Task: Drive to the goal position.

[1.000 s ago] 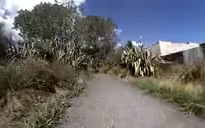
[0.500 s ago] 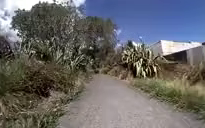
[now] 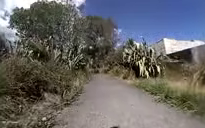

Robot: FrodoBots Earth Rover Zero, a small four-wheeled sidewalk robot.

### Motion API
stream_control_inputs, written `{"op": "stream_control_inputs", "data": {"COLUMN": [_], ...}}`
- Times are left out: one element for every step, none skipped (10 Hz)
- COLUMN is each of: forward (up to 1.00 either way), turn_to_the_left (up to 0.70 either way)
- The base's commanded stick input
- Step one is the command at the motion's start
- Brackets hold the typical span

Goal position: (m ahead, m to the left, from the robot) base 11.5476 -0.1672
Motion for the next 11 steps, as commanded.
{"op": "stream_control_inputs", "data": {"forward": [0.70,0.70,0.70,0.70,0.70,0.70,0.70,0.70,0.70,0.70,0.70], "turn_to_the_left": [0.00,0.00,0.00,0.00,0.00,0.00,0.00,0.00,0.00,0.00,0.00]}}
